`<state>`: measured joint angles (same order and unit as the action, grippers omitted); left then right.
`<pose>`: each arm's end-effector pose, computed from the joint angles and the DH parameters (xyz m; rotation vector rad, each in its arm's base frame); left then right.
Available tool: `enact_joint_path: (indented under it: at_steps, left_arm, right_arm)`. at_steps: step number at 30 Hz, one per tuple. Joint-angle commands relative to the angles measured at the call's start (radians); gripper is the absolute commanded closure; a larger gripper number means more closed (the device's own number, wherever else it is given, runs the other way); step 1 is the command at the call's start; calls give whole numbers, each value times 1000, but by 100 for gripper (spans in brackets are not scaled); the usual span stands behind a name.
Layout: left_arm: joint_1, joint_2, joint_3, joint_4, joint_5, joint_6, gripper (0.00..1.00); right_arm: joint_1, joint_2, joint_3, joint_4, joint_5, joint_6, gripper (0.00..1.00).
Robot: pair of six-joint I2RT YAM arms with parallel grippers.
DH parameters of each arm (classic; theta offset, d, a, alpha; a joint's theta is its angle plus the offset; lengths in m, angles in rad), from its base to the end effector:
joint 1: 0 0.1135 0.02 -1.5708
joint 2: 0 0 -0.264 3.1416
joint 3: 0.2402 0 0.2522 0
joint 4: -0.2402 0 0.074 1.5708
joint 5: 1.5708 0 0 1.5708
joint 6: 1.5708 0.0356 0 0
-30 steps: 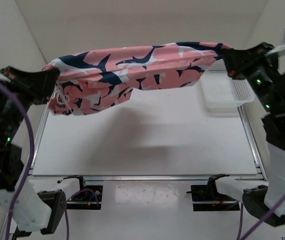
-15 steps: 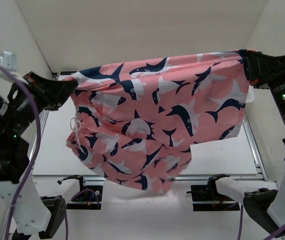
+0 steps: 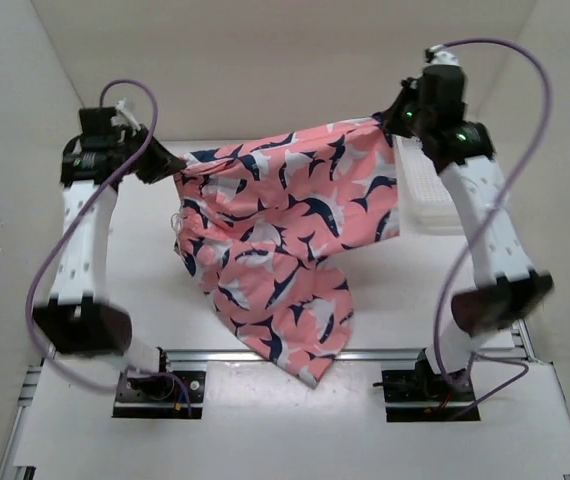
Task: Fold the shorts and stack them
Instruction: Fold the shorts
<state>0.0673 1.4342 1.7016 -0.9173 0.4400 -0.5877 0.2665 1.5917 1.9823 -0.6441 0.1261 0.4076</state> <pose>0.2894 0.0043 0.4334 -0.4862 2.2052 -0.7714 0.3244 0.0839 0.4988 0.2188 1.8241 0.3603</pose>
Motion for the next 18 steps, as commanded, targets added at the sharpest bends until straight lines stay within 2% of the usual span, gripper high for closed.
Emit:
enact_joint_path:
  at_steps: [1,3,5,11,15,18]
  left_arm:
    - [2,193,61,51,-99,49,90]
    - [-7,358,168,61,-109,49,90]
    - [-8,458,246,61,-87,49,90]
    - [3,725,507,61,-78,17,90]
    - [28,845,628,61,-46,8,90]
    - [37,870,639,61,-46,8,90]
  right_arm:
    - [-16,164,28,112,-11,-16,100]
    - [-16,325,85,112,-34,-16,100]
    - [-16,466,194,112,-85,-16,100]
    - [-16,686,389,101,-170,-7,100]
    - [-16,685,371,92,-236,-7,100]
    - [-6,587,213,101,-258,-29,100]
